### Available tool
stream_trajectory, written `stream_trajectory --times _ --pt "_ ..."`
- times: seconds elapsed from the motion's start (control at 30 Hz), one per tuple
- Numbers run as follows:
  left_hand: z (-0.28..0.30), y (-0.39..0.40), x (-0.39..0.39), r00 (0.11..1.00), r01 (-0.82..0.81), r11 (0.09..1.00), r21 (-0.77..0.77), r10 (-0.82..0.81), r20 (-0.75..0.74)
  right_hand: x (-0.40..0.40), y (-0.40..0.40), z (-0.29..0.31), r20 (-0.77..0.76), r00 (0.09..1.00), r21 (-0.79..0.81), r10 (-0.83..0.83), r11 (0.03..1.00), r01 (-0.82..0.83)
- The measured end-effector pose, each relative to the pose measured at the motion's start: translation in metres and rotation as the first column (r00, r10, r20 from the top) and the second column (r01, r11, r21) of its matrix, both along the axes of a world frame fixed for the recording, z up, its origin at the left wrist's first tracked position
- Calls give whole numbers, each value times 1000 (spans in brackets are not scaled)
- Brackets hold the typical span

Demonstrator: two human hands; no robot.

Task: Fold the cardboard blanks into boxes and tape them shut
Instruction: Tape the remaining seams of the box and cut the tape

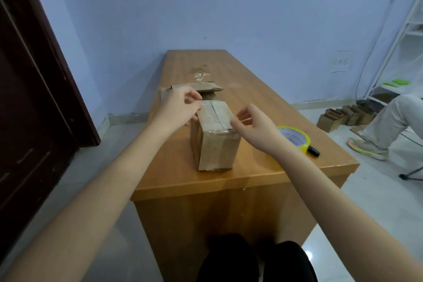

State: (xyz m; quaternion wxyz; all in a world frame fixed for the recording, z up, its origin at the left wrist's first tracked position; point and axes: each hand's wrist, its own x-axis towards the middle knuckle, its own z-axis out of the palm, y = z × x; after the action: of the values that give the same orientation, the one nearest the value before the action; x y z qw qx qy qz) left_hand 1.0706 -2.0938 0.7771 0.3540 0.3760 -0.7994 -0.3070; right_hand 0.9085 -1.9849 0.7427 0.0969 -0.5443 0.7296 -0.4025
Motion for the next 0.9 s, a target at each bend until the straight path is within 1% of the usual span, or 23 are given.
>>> stream_trajectory --times 0.03,0.07,0.1,0.13,0.17,0.2,0.23,0.3,0.33,0.4,0.43,0.53,0.6,0.7,0.77,0.9 --pt "9 -9 -7 991 -31 996 -87 42 129 1 2 5 -19 999 108 -47 993 49" --pt "17 -17 -15 959 -45 986 -162 88 269 3 4 11 -1 997 227 -77 971 75" --pt "23 -22 -24 907 -38 977 -209 122 404 6 6 16 75 993 348 -92 935 60" --pt "28 -27 -33 845 -22 977 -211 130 518 9 9 21 193 976 458 -102 889 2" --pt "31 -30 -43 787 -12 985 -170 114 606 12 10 24 304 946 541 -110 838 -77" --pt "33 -31 -51 733 -12 993 -115 87 674 14 10 25 384 916 591 -117 793 -146" --pt "32 -32 -57 683 -20 998 -57 55 728 15 8 24 442 888 615 -131 764 -194" --pt "30 -31 -68 604 -55 998 34 6 797 16 1 19 551 816 609 -175 752 -250" --pt "29 -30 -70 588 -76 995 60 -4 809 15 -3 16 608 770 590 -193 759 -276" --pt "29 -28 -73 593 -107 991 77 1 805 14 -9 13 692 691 551 -208 771 -320" --pt "29 -28 -72 592 -112 992 64 15 806 12 -10 13 716 665 536 -211 777 -331" --pt "27 -34 -66 546 -156 987 34 58 835 5 -9 17 754 617 495 -225 812 -308" --pt "31 -33 -59 559 -210 974 84 49 827 0 -8 21 741 628 492 -238 829 -267" --pt "41 -30 -50 643 -249 944 215 -4 765 -4 -8 30 710 656 502 -257 837 -215" --pt "46 -30 -46 678 -263 939 222 16 735 -4 -11 36 688 673 510 -270 840 -184" --pt "56 -21 -37 696 -276 939 203 50 716 -1 -19 46 653 685 525 -322 845 -102"
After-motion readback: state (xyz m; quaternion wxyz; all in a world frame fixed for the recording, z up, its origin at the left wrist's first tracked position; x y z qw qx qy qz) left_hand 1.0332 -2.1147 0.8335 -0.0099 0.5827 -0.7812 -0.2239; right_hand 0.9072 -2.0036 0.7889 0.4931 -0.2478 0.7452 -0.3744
